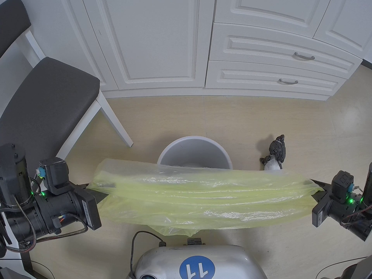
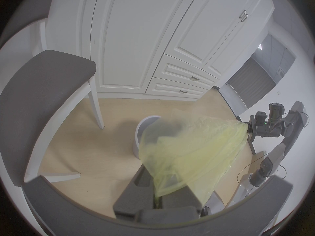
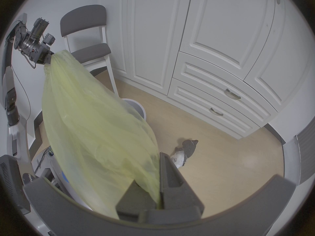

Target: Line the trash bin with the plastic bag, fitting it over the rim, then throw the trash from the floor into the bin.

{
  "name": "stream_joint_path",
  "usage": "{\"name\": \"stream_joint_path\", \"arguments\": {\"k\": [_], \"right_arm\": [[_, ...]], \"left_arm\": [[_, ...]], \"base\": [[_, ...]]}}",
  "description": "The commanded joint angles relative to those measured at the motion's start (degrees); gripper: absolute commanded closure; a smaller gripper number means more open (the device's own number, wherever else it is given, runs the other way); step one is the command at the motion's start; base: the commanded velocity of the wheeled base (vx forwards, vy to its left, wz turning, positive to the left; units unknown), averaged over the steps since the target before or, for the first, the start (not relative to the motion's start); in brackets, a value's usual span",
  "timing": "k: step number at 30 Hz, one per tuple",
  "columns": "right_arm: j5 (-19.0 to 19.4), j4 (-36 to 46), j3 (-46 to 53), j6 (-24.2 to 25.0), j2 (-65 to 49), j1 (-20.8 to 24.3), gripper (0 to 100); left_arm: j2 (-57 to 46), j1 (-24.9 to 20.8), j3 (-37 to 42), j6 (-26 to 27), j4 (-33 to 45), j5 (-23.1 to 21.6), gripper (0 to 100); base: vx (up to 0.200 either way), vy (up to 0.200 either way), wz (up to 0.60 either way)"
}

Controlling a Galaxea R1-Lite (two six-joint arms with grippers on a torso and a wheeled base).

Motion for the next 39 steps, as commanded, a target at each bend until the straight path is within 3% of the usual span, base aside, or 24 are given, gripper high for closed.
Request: {"name": "stream_joint_path", "arguments": {"k": [1, 7, 12, 19, 28, 34, 39], "right_arm": [[0.2, -0.1, -2.8, -1.7, 1.2, 0.3, 100], [3.6, -0.8, -4.9, -2.9, 4.1, -0.3, 100], [3.8, -1.0, -5.0, -2.7, 4.4, -0.1, 100], [3.9, -1.8, -5.6, -2.0, 5.5, 1.0, 100], [3.9, -20.3, -3.8, 3.1, 14.4, 7.3, 100], [3.6, -32.9, 1.5, -1.7, 22.3, 12.9, 100], [1.9, -40.1, -0.5, -3.2, 31.4, 13.5, 100]], "left_arm": [[0.3, -0.2, 0.0, -0.3, -0.1, -0.1, 100], [1.0, -0.7, -0.5, 0.1, -2.4, -1.4, 100], [3.8, -1.5, -1.5, 0.2, -7.2, -6.9, 100], [8.7, -6.8, -1.8, 0.1, -14.2, -9.3, 100], [17.5, -11.1, -0.1, -1.7, -27.9, -9.0, 100], [23.9, -12.0, 1.7, -6.1, -39.5, -7.9, 100], [30.4, -12.0, 1.1, -10.1, -45.5, -5.9, 100]], "base": [[0.000, 0.000, 0.00], [0.000, 0.000, 0.00], [0.000, 0.000, 0.00], [0.000, 0.000, 0.00], [0.000, 0.000, 0.00], [0.000, 0.000, 0.00], [0.000, 0.000, 0.00]]}}
